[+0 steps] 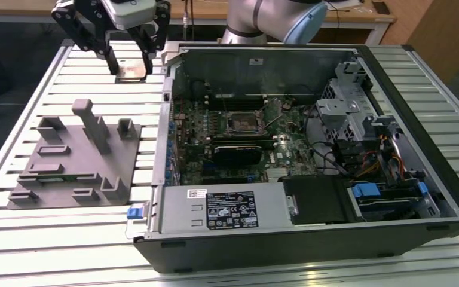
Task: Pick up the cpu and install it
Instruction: 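Pick up the cpu and move it towards the insertion slot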
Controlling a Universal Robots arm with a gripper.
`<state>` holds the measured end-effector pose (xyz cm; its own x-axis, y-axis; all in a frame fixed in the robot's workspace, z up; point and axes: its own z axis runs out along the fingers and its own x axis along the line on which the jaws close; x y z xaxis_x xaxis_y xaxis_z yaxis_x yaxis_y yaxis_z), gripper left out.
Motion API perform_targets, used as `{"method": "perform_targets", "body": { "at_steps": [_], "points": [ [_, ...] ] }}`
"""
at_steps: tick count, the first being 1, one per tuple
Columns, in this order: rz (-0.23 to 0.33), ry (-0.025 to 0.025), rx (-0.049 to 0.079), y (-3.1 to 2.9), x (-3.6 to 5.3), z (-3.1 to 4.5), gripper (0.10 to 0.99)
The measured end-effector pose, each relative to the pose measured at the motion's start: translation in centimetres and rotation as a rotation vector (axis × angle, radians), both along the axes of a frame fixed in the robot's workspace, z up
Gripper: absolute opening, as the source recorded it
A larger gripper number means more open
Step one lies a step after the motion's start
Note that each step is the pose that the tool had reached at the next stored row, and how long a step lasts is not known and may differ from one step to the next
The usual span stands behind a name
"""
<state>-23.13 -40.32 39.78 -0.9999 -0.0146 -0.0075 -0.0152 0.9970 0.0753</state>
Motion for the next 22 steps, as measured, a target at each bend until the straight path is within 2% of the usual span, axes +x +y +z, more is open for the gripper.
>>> {"method": "perform_targets", "body": {
  "at_steps": [3, 22],
  "points": [
    [0.0, 0.0001, 0.0, 0.0, 0.51, 0.0, 0.545],
    [0.001, 0.0021, 0.0, 0.06, 6.52, -0.08, 0.545]
  ]
}}
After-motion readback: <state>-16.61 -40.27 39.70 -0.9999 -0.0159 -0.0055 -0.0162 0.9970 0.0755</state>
